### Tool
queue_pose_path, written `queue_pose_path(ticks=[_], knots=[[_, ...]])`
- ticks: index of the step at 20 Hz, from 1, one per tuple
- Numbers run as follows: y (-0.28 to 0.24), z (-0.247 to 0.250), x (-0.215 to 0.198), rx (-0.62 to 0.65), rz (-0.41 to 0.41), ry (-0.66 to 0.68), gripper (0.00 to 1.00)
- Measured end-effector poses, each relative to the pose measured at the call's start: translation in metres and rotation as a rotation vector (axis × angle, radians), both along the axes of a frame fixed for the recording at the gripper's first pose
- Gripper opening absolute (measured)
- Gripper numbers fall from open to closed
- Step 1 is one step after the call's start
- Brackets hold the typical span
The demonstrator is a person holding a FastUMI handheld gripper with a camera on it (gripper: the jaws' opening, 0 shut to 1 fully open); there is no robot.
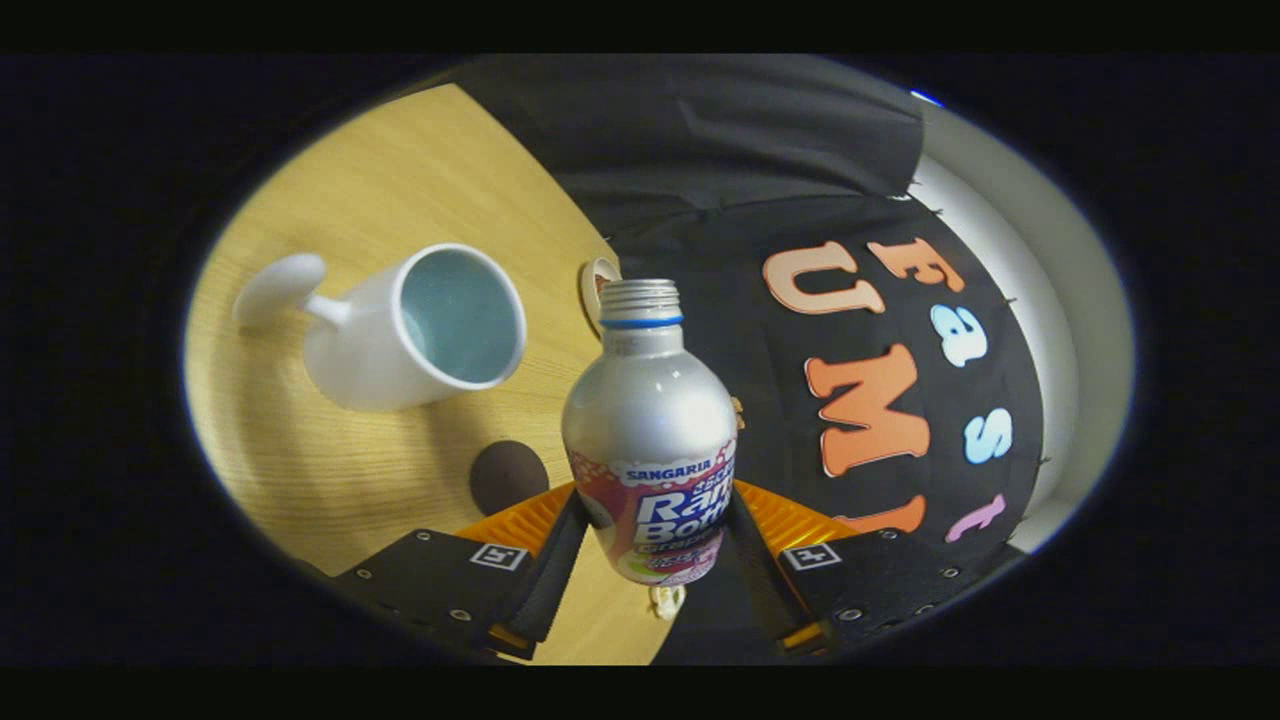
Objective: Take the bottle from table, then pour the juice into the cup, finally place the bottle on the coaster
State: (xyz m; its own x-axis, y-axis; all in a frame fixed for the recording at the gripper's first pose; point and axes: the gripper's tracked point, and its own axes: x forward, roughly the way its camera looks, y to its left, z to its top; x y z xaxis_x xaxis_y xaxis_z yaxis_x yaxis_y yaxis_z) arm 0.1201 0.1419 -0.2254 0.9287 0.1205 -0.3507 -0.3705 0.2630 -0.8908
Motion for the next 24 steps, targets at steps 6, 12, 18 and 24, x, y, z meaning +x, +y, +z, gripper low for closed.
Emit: queue_pose_path(ticks=[6, 12, 18, 24], knots=[[0.0, 0.006, 0.02, 0.384, -0.127, 0.071, 0.78], [0.0, 0.003, 0.038, 0.702, -0.228, 0.116, 0.78], [-0.008, -0.008, 0.062, 0.924, -0.328, 0.141, 0.78], [-0.011, -0.045, 0.065, 1.008, -0.412, 0.223, 0.78]])
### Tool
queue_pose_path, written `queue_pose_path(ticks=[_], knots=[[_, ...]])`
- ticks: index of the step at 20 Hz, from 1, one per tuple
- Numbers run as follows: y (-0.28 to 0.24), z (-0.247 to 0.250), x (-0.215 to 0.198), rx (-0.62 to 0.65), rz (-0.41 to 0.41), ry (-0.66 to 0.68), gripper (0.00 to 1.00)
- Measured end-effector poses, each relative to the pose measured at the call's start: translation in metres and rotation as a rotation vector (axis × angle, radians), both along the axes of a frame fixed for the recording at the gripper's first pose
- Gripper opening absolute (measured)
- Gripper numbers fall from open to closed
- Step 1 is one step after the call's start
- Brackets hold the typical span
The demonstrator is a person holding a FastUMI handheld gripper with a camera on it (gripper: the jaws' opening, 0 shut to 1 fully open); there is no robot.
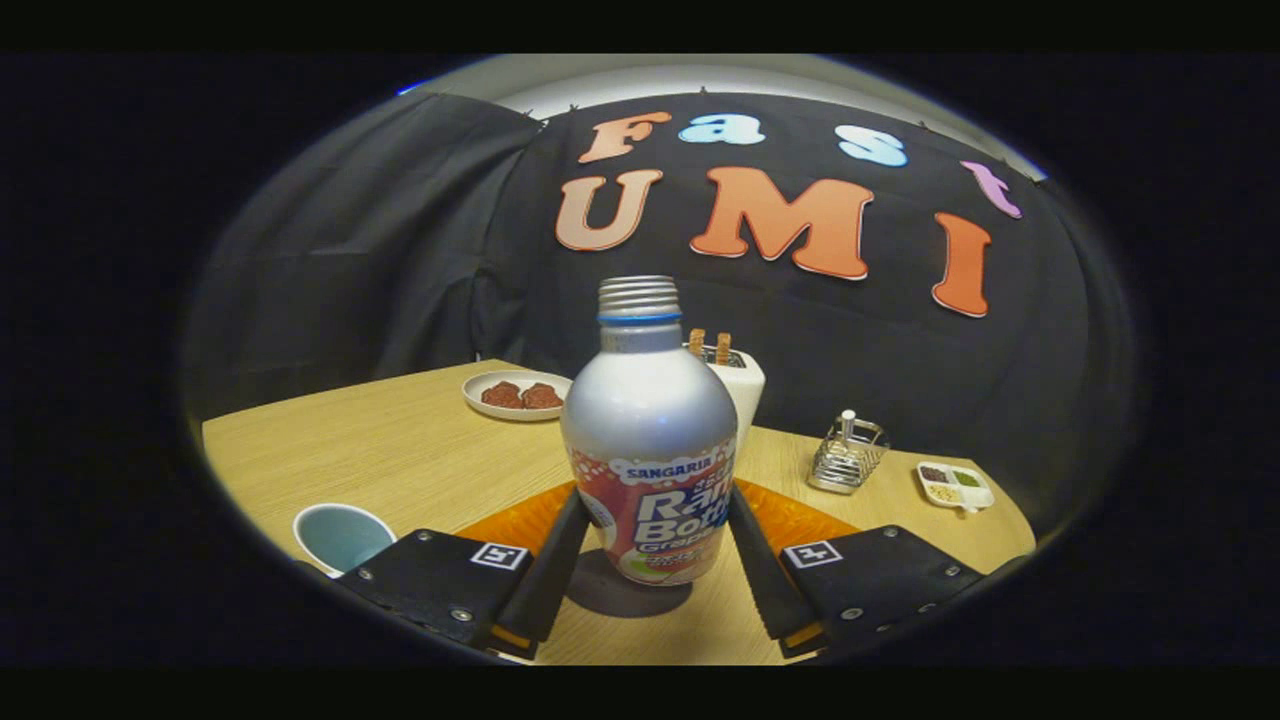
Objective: Take the bottle from table, then pour the juice into the cup, finally place the bottle on the coaster
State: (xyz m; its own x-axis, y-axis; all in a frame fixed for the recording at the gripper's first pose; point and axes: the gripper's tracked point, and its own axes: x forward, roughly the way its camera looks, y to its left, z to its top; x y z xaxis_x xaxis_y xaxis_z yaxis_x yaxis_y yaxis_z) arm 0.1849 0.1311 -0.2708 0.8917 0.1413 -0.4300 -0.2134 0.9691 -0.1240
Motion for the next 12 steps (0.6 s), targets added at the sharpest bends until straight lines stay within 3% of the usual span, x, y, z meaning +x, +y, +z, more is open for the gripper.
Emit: queue_pose_path(ticks=[12], knots=[[-0.002, -0.046, -0.002, 0.113, -0.044, 0.125, 0.78]])
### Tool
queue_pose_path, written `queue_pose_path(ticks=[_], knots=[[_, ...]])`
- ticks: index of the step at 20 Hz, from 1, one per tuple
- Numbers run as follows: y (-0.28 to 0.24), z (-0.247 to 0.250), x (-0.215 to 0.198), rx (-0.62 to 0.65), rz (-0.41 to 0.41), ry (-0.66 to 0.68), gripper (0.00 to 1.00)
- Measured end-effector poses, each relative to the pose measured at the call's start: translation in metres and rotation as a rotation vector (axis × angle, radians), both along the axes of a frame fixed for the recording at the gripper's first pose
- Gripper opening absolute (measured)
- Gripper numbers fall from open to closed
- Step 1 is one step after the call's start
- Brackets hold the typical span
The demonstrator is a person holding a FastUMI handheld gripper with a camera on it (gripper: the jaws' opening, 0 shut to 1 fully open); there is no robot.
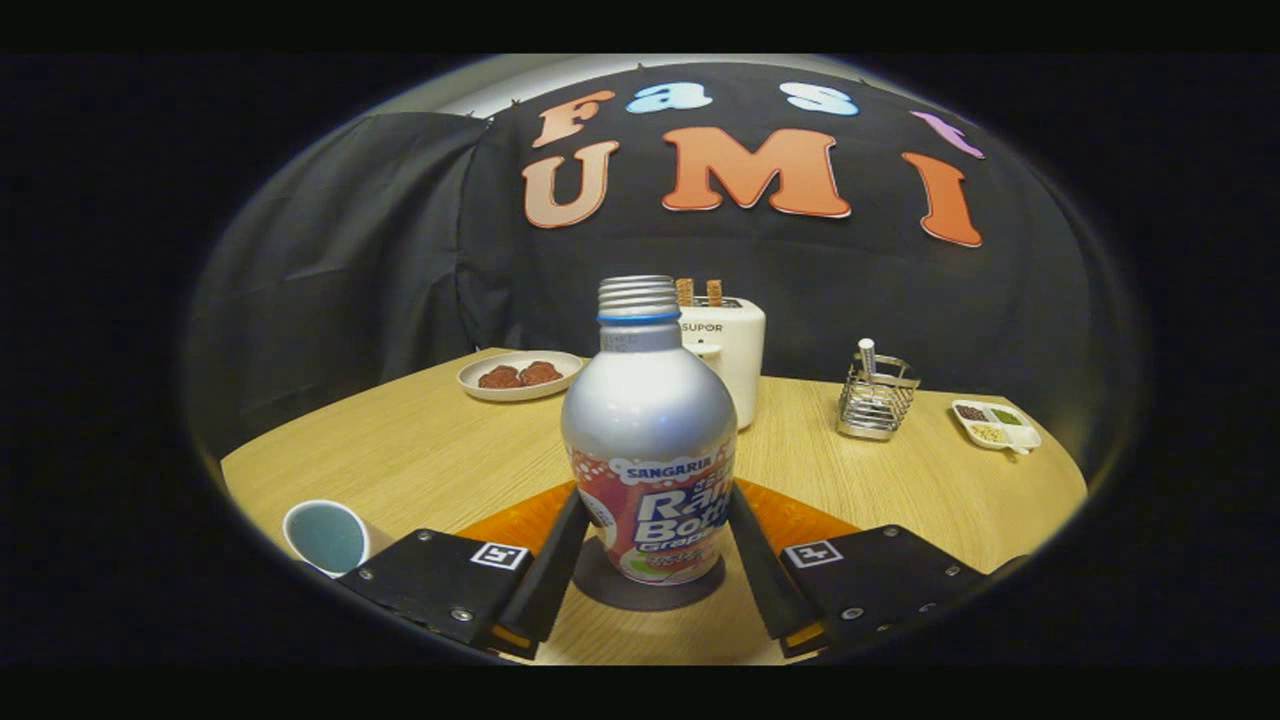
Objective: Take the bottle from table, then pour the juice into the cup, finally place the bottle on the coaster
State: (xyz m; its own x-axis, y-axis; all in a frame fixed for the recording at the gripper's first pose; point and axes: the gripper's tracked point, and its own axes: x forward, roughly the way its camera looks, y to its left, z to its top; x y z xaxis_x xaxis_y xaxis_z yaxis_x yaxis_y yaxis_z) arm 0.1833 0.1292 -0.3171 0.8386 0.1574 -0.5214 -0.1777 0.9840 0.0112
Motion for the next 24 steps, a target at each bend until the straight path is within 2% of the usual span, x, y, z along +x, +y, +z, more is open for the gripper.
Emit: queue_pose_path(ticks=[6, 10, 12, 16, 24], knots=[[-0.001, 0.0, -0.002, 0.041, -0.007, 0.005, 0.78], [-0.004, 0.01, -0.007, 0.023, -0.007, -0.01, 0.84], [-0.006, 0.024, -0.01, 0.012, -0.009, -0.042, 0.89], [-0.012, 0.061, -0.022, -0.01, -0.006, -0.113, 0.94], [-0.035, 0.16, -0.069, -0.002, -0.05, -0.273, 0.95]])
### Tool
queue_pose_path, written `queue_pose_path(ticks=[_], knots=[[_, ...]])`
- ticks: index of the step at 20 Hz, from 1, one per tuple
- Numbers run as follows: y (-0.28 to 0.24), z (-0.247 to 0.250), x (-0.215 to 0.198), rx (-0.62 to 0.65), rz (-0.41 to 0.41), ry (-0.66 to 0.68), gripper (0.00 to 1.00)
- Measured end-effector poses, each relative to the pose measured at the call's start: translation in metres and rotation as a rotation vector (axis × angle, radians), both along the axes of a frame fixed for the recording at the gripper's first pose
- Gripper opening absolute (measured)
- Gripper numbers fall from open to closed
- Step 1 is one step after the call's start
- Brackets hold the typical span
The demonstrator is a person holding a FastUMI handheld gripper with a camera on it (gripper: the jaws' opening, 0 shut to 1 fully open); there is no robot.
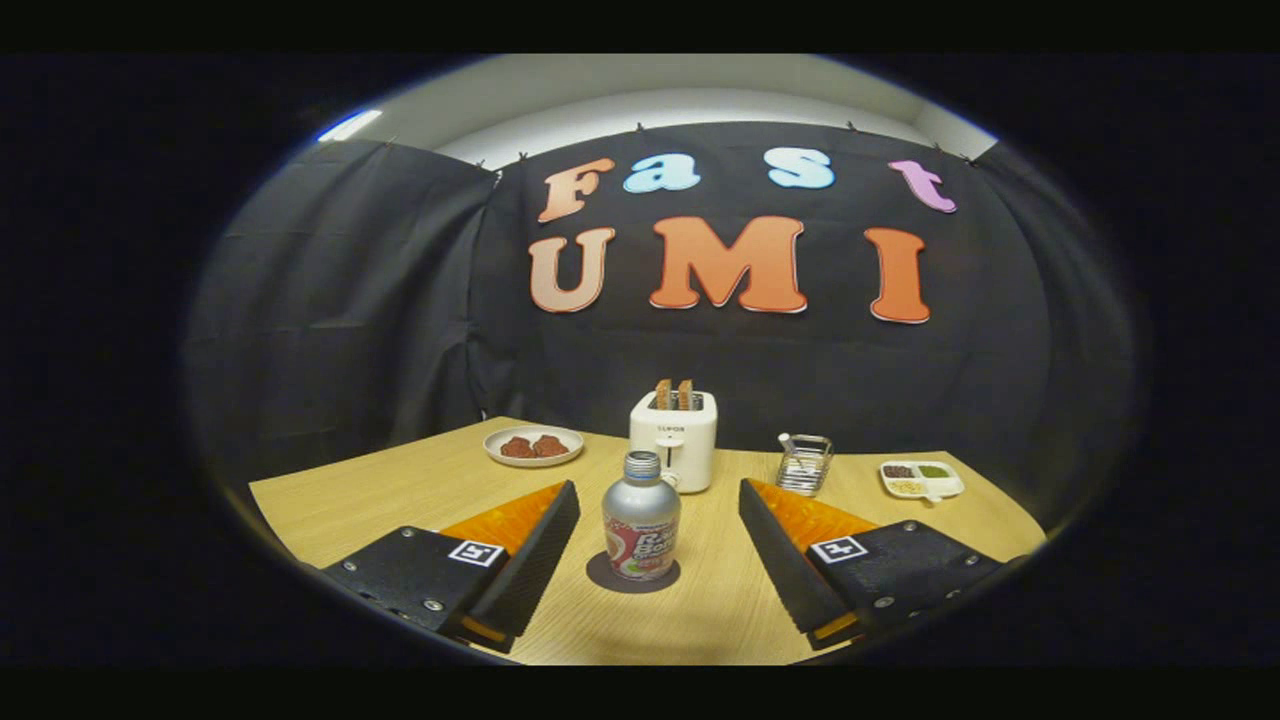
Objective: Take the bottle from table, then pour the juice into the cup, finally place the bottle on the coaster
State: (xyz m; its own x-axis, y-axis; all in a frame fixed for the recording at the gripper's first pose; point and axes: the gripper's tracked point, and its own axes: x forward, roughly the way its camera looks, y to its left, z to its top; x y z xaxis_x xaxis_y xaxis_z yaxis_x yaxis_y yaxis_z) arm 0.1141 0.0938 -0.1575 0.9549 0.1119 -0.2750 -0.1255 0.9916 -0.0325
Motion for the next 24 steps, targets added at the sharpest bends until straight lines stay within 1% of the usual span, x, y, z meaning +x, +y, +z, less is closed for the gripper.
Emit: queue_pose_path(ticks=[5, 10, 15, 18, 22, 24], knots=[[-0.03, 0.053, -0.034, 0.012, -0.041, -0.052, 0.96], [-0.058, 0.085, -0.073, 0.001, -0.079, -0.09, 0.95], [-0.072, 0.105, -0.113, -0.005, -0.09, -0.111, 0.95], [-0.084, 0.112, -0.133, -0.013, -0.11, -0.122, 0.95], [-0.091, 0.113, -0.155, -0.021, -0.127, -0.135, 0.96], [-0.092, 0.105, -0.163, -0.01, -0.132, -0.127, 0.95]])
